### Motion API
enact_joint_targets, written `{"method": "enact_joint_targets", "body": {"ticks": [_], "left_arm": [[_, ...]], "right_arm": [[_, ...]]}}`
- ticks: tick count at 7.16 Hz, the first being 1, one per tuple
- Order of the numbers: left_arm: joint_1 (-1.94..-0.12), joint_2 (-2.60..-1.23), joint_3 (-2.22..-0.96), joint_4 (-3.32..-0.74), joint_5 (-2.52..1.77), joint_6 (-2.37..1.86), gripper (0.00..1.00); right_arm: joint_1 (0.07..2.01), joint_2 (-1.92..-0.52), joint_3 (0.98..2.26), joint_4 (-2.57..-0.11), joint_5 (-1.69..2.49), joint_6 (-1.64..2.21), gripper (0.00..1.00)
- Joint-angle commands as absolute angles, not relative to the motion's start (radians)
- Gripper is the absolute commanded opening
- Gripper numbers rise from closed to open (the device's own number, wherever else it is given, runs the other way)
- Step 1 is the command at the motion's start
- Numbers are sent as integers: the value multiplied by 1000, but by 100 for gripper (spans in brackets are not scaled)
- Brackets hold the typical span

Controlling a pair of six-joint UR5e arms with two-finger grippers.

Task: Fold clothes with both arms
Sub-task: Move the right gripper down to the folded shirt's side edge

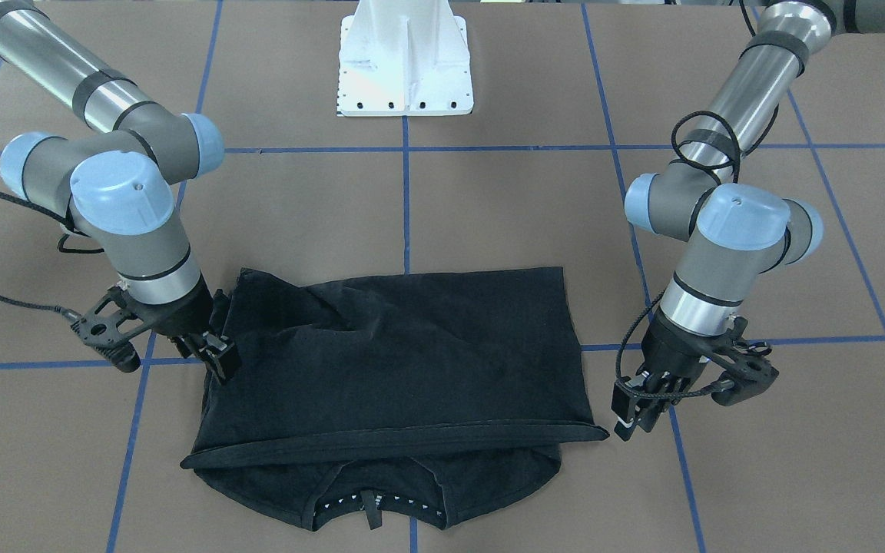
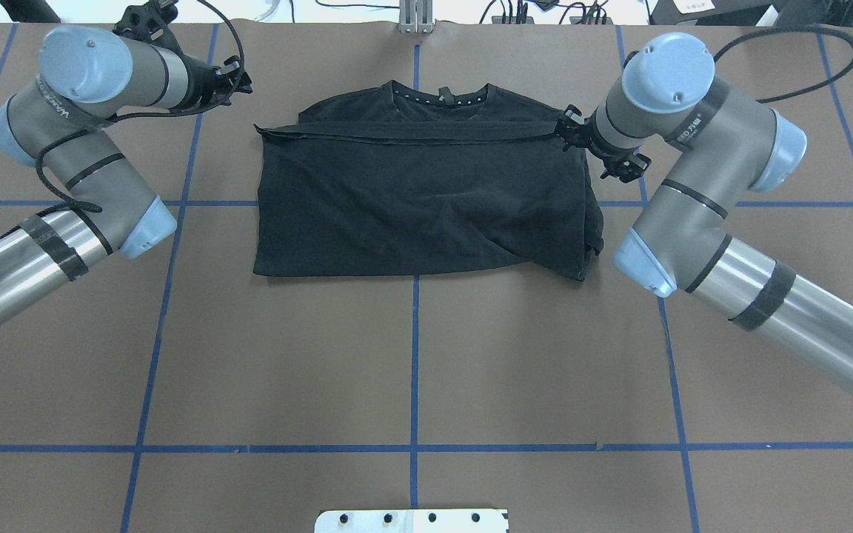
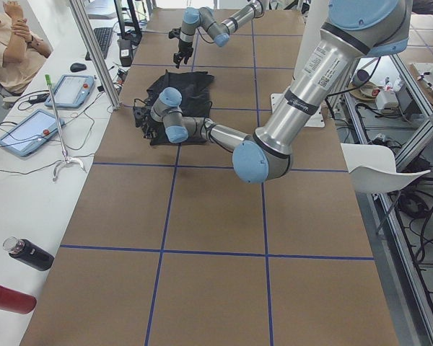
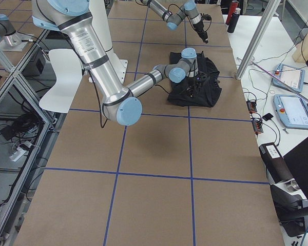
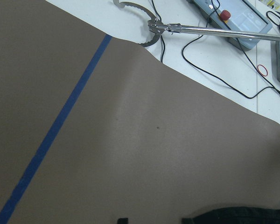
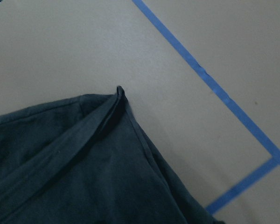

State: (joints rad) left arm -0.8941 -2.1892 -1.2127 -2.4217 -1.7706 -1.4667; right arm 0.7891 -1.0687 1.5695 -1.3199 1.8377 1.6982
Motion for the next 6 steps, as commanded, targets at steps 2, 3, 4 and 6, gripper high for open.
{"method": "enact_joint_targets", "body": {"ticks": [2, 3, 4, 6], "left_arm": [[-894, -2186, -1232, -2413, -1770, -1468, 50], [-894, -2184, -1232, -2413, -1770, -1468, 50], [-894, -2184, -1233, -2413, -1769, -1468, 50], [-893, -2186, -1233, -2413, -1769, -1470, 50]], "right_arm": [[675, -1245, 1799, -1318, 1824, 1966, 85], [610, -1250, 1792, -1319, 1733, 2003, 85], [580, -1250, 1787, -1321, 1694, 2032, 84], [540, -1273, 1781, -1321, 1680, 2034, 83]]}}
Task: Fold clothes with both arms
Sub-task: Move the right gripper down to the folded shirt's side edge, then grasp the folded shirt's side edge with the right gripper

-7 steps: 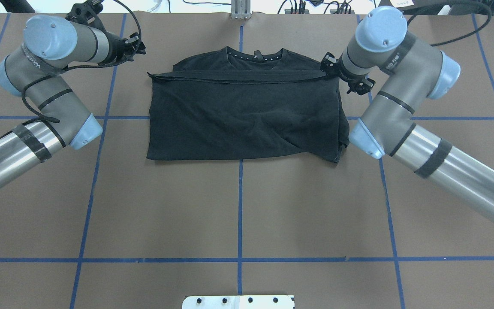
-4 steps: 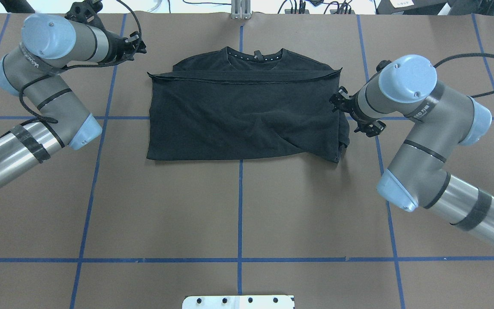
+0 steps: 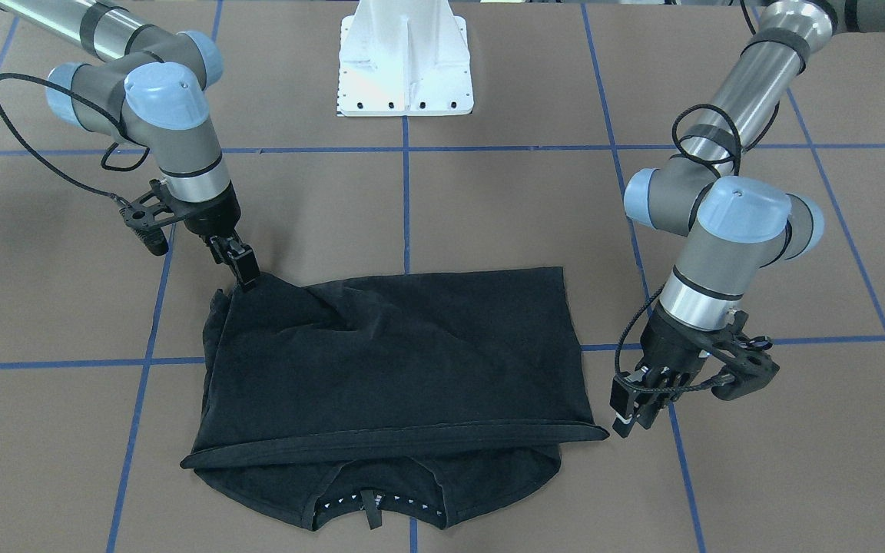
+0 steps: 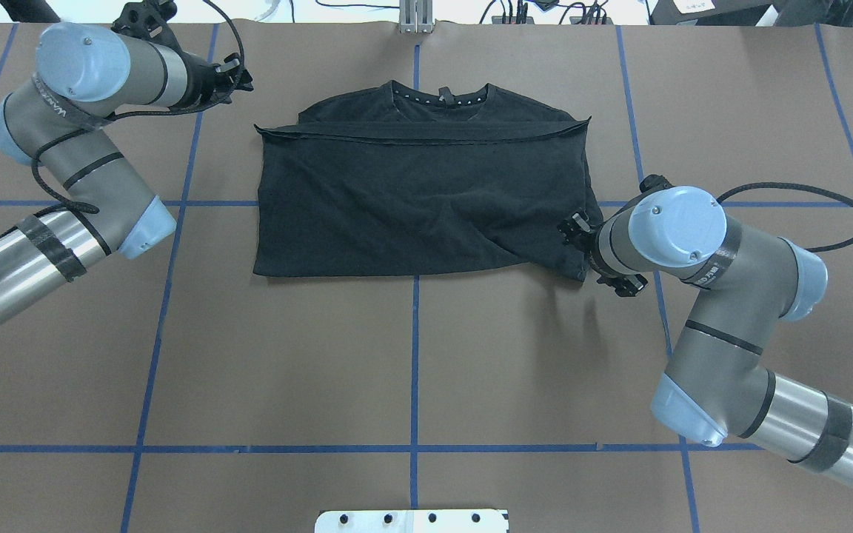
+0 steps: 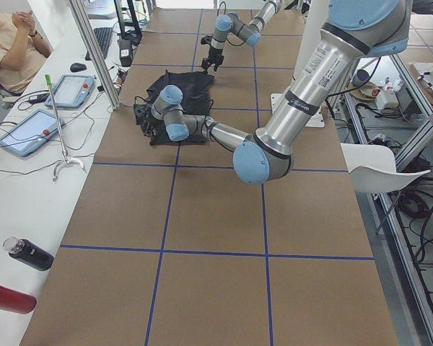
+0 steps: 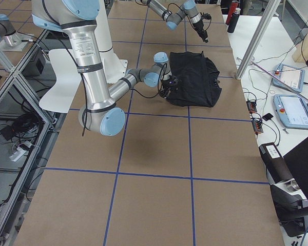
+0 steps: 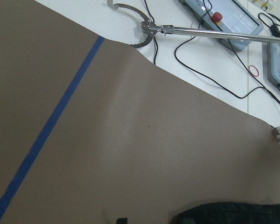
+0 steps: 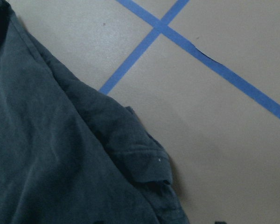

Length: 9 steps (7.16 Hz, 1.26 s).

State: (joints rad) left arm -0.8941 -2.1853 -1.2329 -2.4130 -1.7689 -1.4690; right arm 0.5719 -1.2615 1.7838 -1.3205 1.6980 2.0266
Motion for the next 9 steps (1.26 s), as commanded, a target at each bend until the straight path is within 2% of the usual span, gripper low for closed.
{"method": "enact_joint_targets", "body": {"ticks": [1, 2, 4, 5, 6, 9], "left_arm": [[-893, -2184, -1233, -2413, -1769, -1470, 50], [-893, -2184, -1233, -2413, -1767, -1470, 50], [-893, -2175, -1241, -2413, -1767, -1470, 50], [-893, -2169, -1241, -2413, -1767, -1470, 50], [-891, -2169, -1247, -2413, -1767, -1470, 50], [-891, -2158, -1247, -2414, -1766, -1470, 50]], "right_arm": [[535, -1272, 1779, -1321, 1671, 2034, 77], [532, -1261, 1772, -1321, 1671, 2034, 73], [532, -1259, 1763, -1321, 1669, 2034, 43], [532, -1258, 1764, -1321, 1670, 2034, 12], [534, -1258, 1770, -1321, 1671, 2034, 0], [540, -1304, 1763, -1178, 1680, 2040, 0]]}}
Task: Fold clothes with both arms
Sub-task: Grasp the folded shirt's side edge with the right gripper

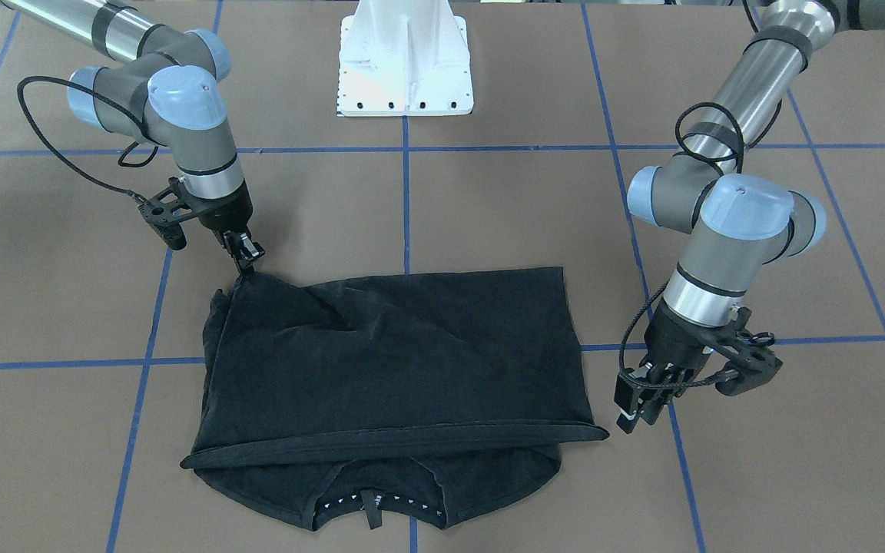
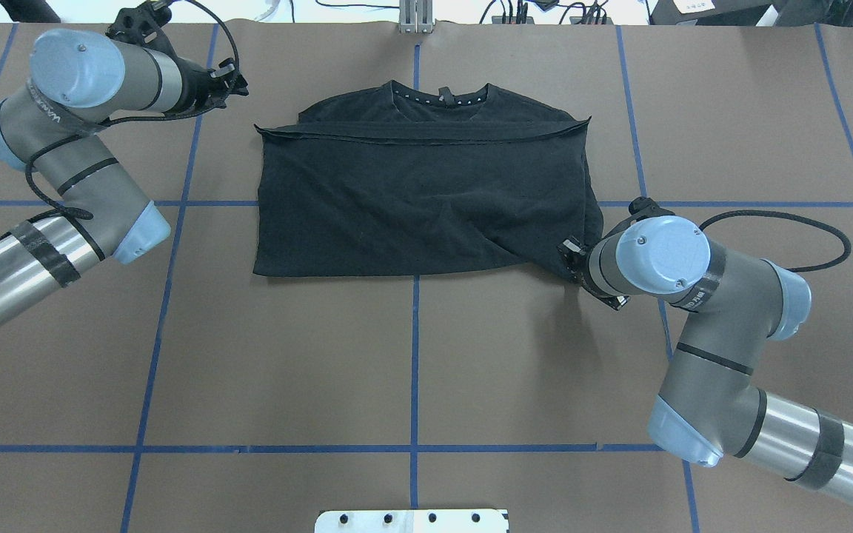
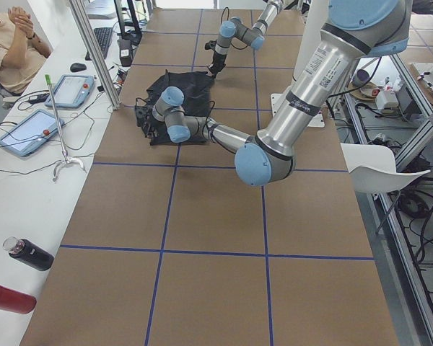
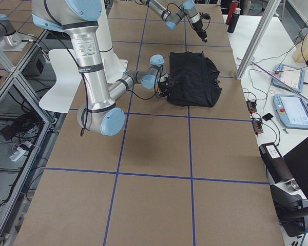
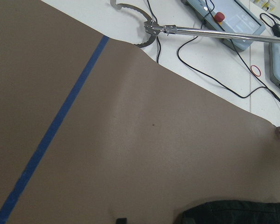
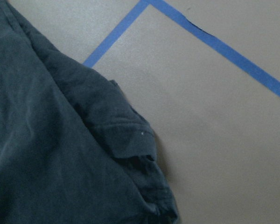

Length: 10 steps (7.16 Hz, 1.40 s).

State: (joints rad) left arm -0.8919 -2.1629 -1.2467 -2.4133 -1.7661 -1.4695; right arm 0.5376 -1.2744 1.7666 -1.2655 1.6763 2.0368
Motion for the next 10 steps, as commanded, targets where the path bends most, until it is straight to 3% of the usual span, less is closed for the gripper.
{"method": "enact_joint_targets", "body": {"ticks": [1, 2, 3, 4, 8, 9, 10], "left_arm": [[-891, -2158, -1247, -2414, -1766, -1468, 50], [-890, -2158, -1246, -2414, -1766, -1470, 50], [-888, -2158, -1247, -2414, -1764, -1470, 51], [-888, -2154, -1247, -2414, -1764, -1470, 51], [-885, -2151, -1247, -2414, -1764, -1488, 52], [-885, -2151, -1247, -2414, -1764, -1489, 52], [-885, -2149, -1247, -2414, -1764, -1489, 52]], "right_arm": [[541, -1313, 1763, -1158, 1678, 2043, 0], [545, -1325, 1778, -1152, 1689, 2039, 0], [545, -1336, 1816, -1149, 1689, 2040, 19], [543, -1351, 1827, -1149, 1689, 2037, 62], [548, -1339, 1789, -1149, 1672, 2054, 76], [548, -1339, 1787, -1149, 1672, 2052, 67], [551, -1329, 1767, -1149, 1672, 2051, 63]]}}
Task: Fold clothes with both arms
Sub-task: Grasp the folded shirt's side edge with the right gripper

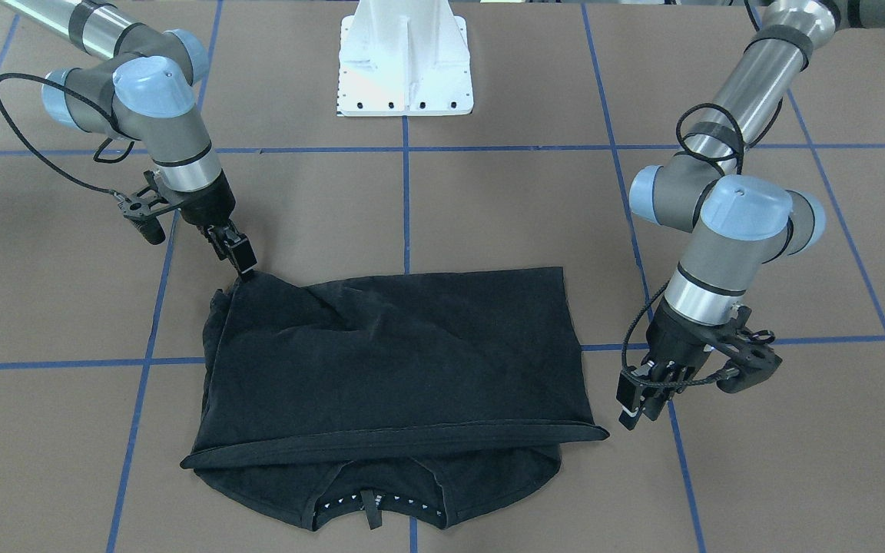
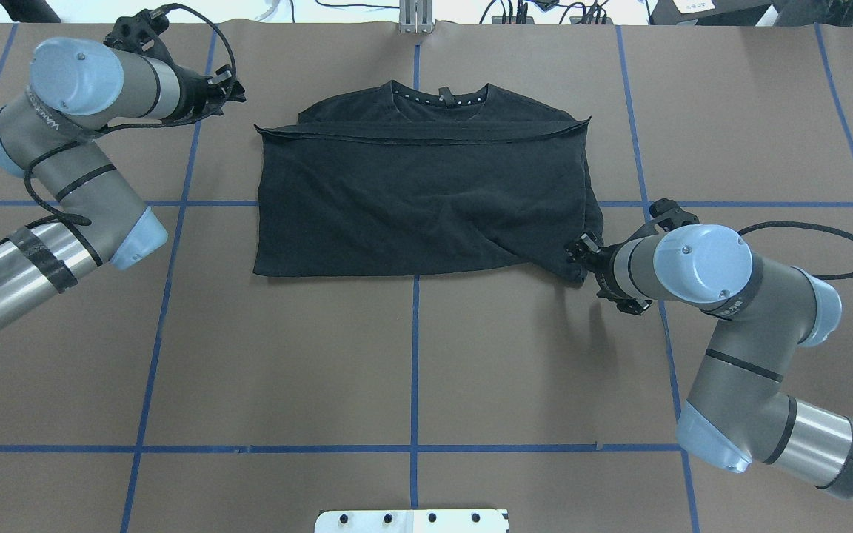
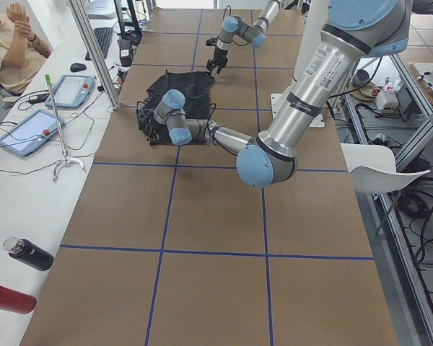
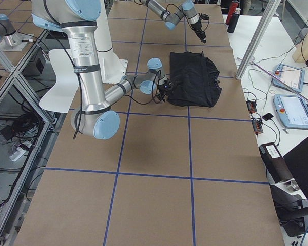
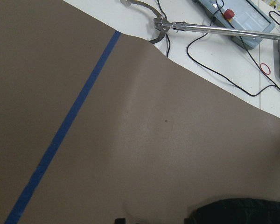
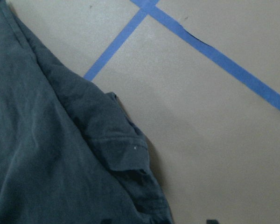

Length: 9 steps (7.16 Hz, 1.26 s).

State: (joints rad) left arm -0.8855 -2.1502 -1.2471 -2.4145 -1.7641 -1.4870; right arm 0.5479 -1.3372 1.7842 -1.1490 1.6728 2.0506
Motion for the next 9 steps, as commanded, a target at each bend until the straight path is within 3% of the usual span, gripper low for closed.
{"method": "enact_joint_targets", "body": {"ticks": [1, 3, 4, 5, 9], "left_arm": [[-885, -2149, -1246, -2414, -1764, -1489, 52], [-884, -2149, -1246, -2414, -1764, -1489, 52], [-884, -2149, -1246, -2414, -1764, -1489, 52], [-884, -2149, -1244, -2414, -1764, -1489, 52], [-882, -2149, -1244, -2414, -1764, -1489, 53]], "right_arm": [[551, -1300, 1746, -1149, 1672, 2052, 62], [554, -1296, 1735, -1149, 1672, 2045, 59], [555, -1298, 1727, -1149, 1674, 2045, 51], [557, -1296, 1735, -1147, 1675, 2048, 1], [572, -1296, 1738, -1147, 1690, 2040, 0]]}}
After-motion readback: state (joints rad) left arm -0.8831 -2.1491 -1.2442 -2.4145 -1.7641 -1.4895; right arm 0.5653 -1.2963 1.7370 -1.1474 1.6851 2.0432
